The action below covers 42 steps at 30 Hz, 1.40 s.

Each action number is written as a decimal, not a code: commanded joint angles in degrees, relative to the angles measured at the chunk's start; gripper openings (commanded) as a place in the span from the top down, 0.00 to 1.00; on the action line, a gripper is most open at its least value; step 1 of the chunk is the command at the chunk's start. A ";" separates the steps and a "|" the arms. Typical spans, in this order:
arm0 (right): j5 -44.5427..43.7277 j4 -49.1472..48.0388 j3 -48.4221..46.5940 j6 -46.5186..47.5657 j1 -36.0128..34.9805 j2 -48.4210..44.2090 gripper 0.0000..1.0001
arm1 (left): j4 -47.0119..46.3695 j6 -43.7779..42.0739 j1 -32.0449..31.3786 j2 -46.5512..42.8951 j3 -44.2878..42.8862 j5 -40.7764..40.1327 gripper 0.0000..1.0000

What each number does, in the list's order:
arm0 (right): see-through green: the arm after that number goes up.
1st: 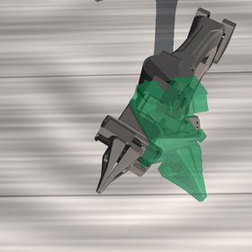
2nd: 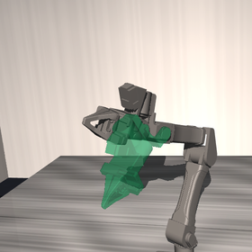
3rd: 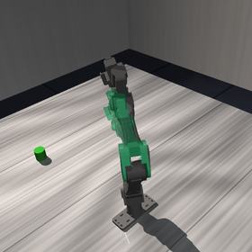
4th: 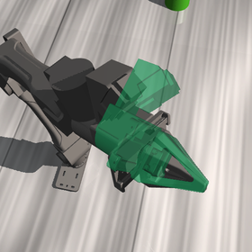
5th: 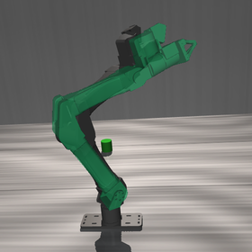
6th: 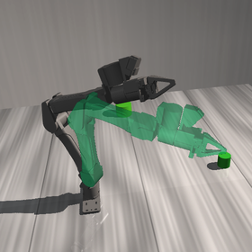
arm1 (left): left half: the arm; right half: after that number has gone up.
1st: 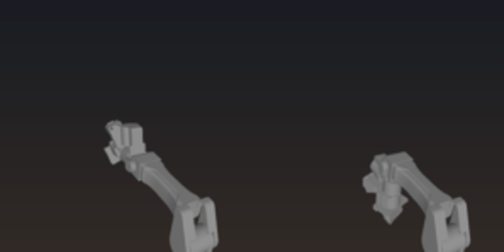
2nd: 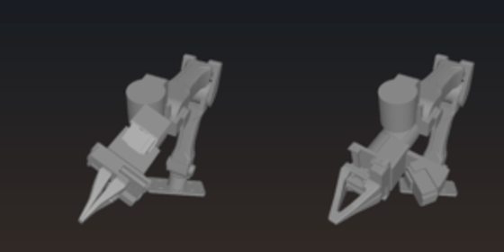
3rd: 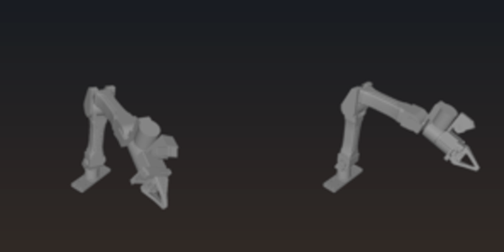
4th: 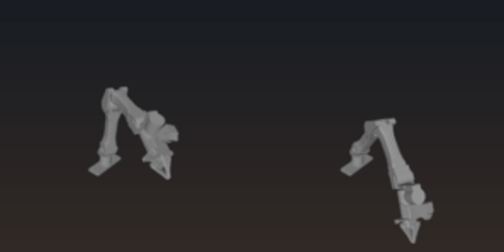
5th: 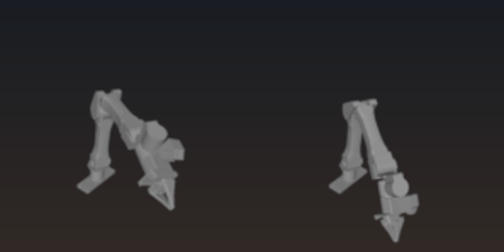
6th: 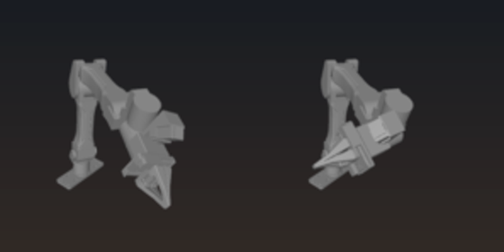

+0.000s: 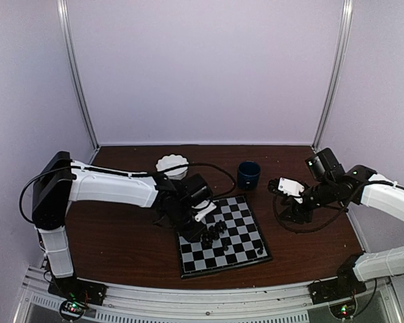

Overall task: Set up the chess pieces on the board
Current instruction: Pick up the pawn from the chessboard, then place the pawn at h7.

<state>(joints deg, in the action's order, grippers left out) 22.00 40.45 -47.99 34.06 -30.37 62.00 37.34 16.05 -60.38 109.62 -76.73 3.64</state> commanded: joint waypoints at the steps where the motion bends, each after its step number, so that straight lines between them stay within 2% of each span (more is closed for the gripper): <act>1: -0.86 -0.82 0.71 -0.58 0.38 -0.91 0.47 | -1.05 0.16 -0.08 -0.14 -1.65 0.03 0.95; 4: -0.83 -0.90 0.81 -0.49 0.40 -0.93 0.48 | -1.05 0.67 -0.04 -2.30 -0.44 -0.48 1.00; 12: -0.81 -0.90 0.79 -0.40 0.40 -0.74 0.47 | 2.39 3.93 -0.75 -11.98 5.66 -2.73 1.00; 16: -0.72 -0.93 0.71 -0.31 0.40 -0.48 0.47 | 4.87 5.72 -2.65 -14.08 7.14 -2.77 0.99; 42: -0.57 -0.95 0.97 0.13 0.40 -0.22 0.48 | 6.69 4.59 -6.12 -4.39 4.14 1.63 0.99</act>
<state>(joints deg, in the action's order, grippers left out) 21.98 40.40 -47.66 34.20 -30.35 62.00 44.03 21.34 -65.84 103.81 -71.33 3.53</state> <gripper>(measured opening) 0.525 0.048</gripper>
